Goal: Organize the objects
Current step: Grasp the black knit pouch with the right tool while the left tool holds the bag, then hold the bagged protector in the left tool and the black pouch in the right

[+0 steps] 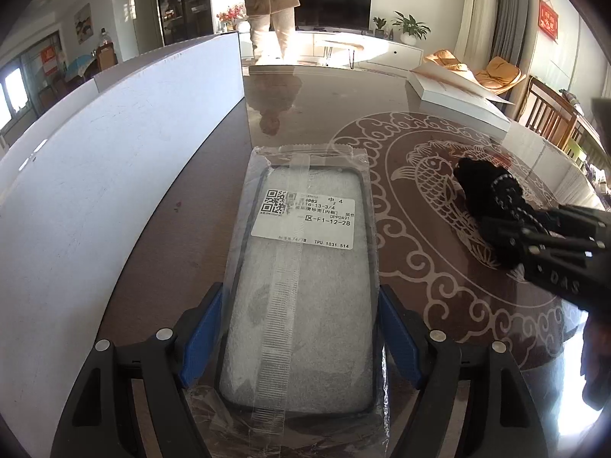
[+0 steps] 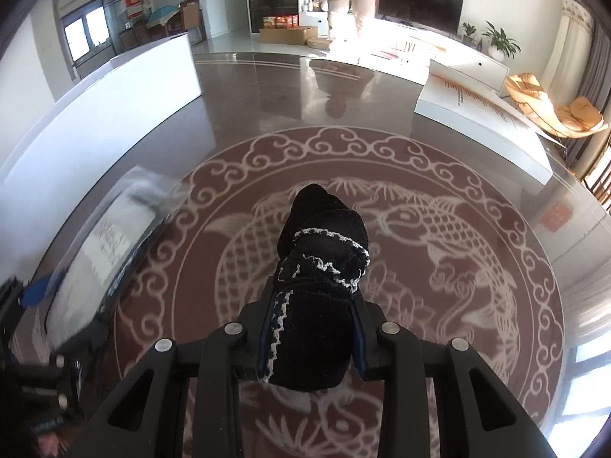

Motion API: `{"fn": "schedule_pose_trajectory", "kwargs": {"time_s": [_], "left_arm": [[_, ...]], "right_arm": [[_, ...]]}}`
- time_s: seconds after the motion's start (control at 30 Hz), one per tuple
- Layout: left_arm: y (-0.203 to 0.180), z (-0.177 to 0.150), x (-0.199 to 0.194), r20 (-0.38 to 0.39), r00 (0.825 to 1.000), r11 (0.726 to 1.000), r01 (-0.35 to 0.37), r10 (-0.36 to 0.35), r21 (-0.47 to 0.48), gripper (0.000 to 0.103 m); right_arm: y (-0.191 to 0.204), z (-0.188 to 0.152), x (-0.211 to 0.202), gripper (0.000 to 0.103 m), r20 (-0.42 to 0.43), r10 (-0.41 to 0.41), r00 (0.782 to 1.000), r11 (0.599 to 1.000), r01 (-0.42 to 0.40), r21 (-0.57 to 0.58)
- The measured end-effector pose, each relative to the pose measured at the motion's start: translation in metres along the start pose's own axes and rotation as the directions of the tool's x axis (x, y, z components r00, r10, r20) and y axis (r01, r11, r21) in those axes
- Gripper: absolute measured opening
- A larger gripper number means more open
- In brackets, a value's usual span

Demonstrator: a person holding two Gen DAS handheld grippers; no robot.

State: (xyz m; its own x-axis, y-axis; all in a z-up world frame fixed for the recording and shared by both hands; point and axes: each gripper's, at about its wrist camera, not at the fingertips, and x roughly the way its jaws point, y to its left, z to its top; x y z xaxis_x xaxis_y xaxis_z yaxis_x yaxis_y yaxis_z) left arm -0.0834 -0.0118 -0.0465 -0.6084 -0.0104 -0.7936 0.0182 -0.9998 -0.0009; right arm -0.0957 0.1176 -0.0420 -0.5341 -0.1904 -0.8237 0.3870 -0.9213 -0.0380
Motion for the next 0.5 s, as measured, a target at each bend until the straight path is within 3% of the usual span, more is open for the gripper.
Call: {"fn": "schedule_pose_trajectory", "kwargs": {"time_s": [0.17, 0.27, 0.3, 0.37, 0.4, 0.43, 0.5], "left_arm": [[-0.003, -0.021, -0.014, 0.0, 1.0, 0.999, 0.018, -0.018, 0.033, 0.076], [-0.003, -0.035, -0.025, -0.003, 1.0, 0.998, 0.029, -0.029, 0.05, 0.076], [-0.004, -0.039, -0.028, -0.005, 1.0, 0.998, 0.028, -0.028, 0.047, 0.077], [-0.004, -0.043, -0.029, -0.018, 1.0, 0.999, 0.018, -0.018, 0.041, 0.088], [-0.003, -0.043, -0.027, -0.031, 0.999, 0.999, 0.01, -0.009, 0.033, 0.099], [-0.002, -0.043, -0.024, -0.043, 0.999, 1.0, 0.005, -0.004, 0.022, 0.103], [-0.001, -0.043, -0.023, -0.044, 0.999, 1.0, 0.007, -0.006, 0.019, 0.103]], "right_arm": [[0.028, -0.083, -0.052, 0.033, 0.056, 0.018, 0.998, 1.0, -0.017, -0.025], [0.029, -0.103, -0.063, 0.037, 0.078, -0.009, 0.997, 1.0, 0.009, 0.007], [0.025, -0.103, -0.063, 0.042, 0.074, -0.021, 0.997, 0.999, 0.018, 0.034], [0.02, -0.101, -0.061, 0.075, 0.054, -0.056, 0.997, 0.995, 0.052, 0.081], [0.016, -0.101, -0.06, 0.08, 0.045, -0.053, 0.998, 0.994, 0.049, 0.097], [0.012, -0.1, -0.059, 0.081, 0.042, -0.04, 0.998, 0.993, 0.036, 0.109], [0.013, -0.101, -0.06, 0.085, 0.038, -0.034, 0.999, 0.994, 0.03, 0.105]]}}
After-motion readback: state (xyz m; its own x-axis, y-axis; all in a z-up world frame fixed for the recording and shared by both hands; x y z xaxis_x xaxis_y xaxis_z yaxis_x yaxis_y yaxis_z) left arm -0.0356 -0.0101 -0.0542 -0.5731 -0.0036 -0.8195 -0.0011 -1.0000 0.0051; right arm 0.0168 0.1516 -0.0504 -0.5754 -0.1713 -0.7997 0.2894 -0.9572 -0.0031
